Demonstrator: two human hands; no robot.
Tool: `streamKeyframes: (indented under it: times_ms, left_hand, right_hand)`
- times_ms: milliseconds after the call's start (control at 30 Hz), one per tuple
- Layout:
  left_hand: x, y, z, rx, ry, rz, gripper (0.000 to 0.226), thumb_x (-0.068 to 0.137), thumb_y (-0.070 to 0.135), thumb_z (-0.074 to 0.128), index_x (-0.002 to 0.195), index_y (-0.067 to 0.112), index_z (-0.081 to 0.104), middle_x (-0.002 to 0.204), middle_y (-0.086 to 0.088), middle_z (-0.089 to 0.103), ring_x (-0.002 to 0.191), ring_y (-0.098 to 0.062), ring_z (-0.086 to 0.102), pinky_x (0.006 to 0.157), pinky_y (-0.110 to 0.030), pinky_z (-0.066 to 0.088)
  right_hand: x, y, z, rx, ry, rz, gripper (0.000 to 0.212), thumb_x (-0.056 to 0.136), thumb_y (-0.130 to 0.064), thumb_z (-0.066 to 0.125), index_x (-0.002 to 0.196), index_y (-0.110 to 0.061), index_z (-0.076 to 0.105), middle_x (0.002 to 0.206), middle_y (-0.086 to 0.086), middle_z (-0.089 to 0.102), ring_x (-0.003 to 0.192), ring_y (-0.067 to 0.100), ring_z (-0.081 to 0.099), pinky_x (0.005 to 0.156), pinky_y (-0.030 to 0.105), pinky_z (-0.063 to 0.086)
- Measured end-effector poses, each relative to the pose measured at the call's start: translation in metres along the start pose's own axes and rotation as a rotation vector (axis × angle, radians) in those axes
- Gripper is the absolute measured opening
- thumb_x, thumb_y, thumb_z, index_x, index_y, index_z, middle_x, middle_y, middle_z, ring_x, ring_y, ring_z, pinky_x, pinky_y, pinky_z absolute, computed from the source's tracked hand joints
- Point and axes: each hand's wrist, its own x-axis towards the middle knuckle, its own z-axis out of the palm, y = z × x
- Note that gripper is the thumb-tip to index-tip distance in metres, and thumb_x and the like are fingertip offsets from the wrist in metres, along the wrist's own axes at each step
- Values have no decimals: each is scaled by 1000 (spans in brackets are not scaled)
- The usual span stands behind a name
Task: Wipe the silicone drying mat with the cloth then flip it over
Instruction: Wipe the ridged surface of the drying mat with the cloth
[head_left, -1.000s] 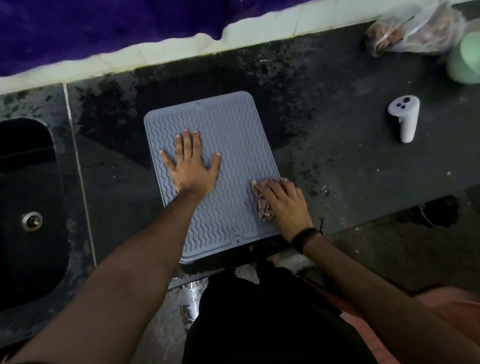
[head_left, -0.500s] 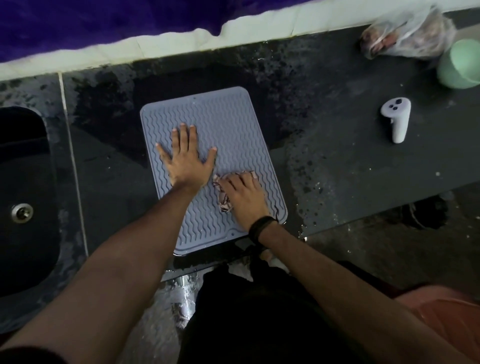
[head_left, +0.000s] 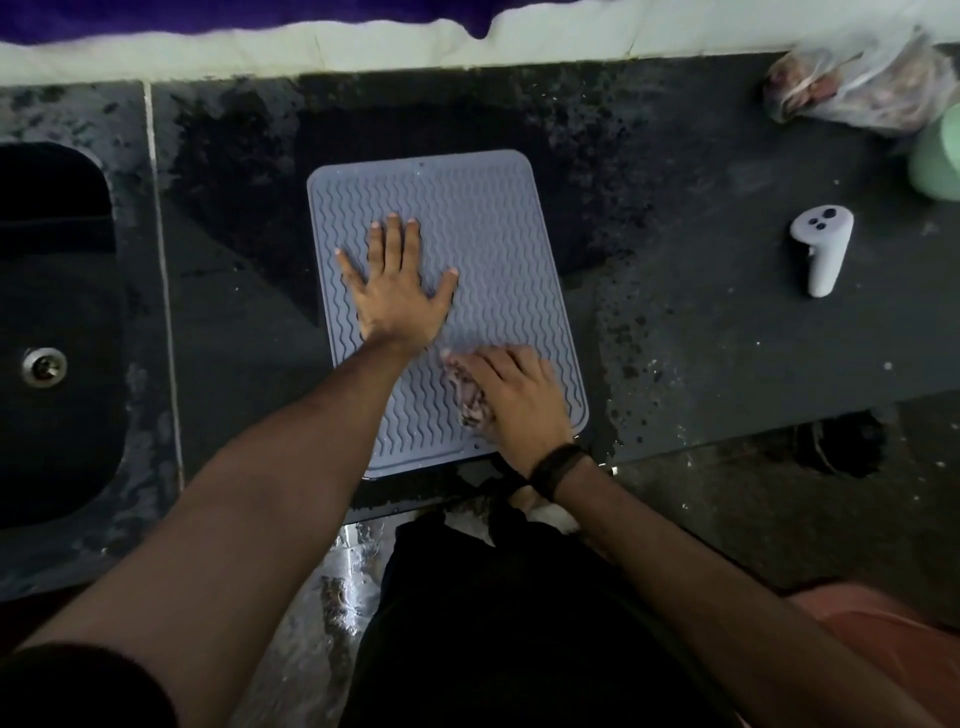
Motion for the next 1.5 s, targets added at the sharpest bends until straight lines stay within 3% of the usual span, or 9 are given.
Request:
streamKeyframes:
  times_ms: [133,300,467,667,800,1000,1200,1300,1500]
  left_hand:
    - [-1,-1,-2,-14,11,20,84,100,69,22,166,19,7,173,-4,0,159,-24,-8,120,-68,-7]
    - [-1,-2,1,8,10,12,85,99,71,18,166,20,7,173,-3,0,159,-23,-6,120,-69,-7]
    - [-1,-3,0,2,14,17,85,99,70,17,166,20,6,173,-4,-1,159,-24,-6,119,-69,-7]
    - [0,-3,1,3,14,22,85,98,71,16,166,19,6,173,-5,-1,159,-24,-7,119,-70,-7]
    - [2,-5,4,-20,16,37,87,98,72,17,165,19,9,173,-5,0,159,-24,-5,119,-69,-10]
    - [1,-4,2,-14,17,32,87,98,72,18,165,18,8,173,-4,-1,159,-24,-6,119,-69,-9]
    - [-1,-2,1,6,19,22,86,99,71,19,166,19,8,173,-5,0,159,-24,-6,119,-69,-7]
    - [-1,-1,1,5,36,22,85,100,70,22,166,19,9,173,-4,1,159,-23,-5,120,-68,-8]
    - [0,-1,4,9,32,3,85,98,72,21,165,22,10,173,-1,2,159,-21,-4,120,-67,-10]
  right_hand:
    - [28,-25,21,-74,-100,-17,48,87,-15,50,135,-17,50,130,3,57,121,28,47,102,40,34]
    - [-24,-11,25,-95,-114,-84,54,78,-17,42,130,-15,57,128,3,60,113,30,54,87,41,43]
    - [-48,-1,11,-114,-134,-168,45,86,-16,36,122,-18,63,122,-1,64,112,28,57,89,40,46]
    - [1,-40,21,-81,-85,-166,45,85,-13,47,128,-18,58,126,0,60,117,28,50,95,39,34]
    - [-14,-38,32,-60,-70,-134,44,88,-16,36,123,-18,63,122,-1,63,112,27,55,91,38,38]
    - [-46,-6,20,-94,-98,-252,34,83,-16,55,115,-22,65,117,-4,65,111,27,56,85,39,44]
    - [24,33,-4,-80,33,18,35,84,-19,61,120,-18,64,122,2,65,112,30,53,90,42,42]
    - [64,42,0,-111,-30,63,41,82,-21,66,123,-16,61,126,4,62,117,29,50,97,38,36]
    - [0,46,11,-93,89,59,34,83,-12,60,115,-18,67,117,2,66,112,32,57,88,41,46]
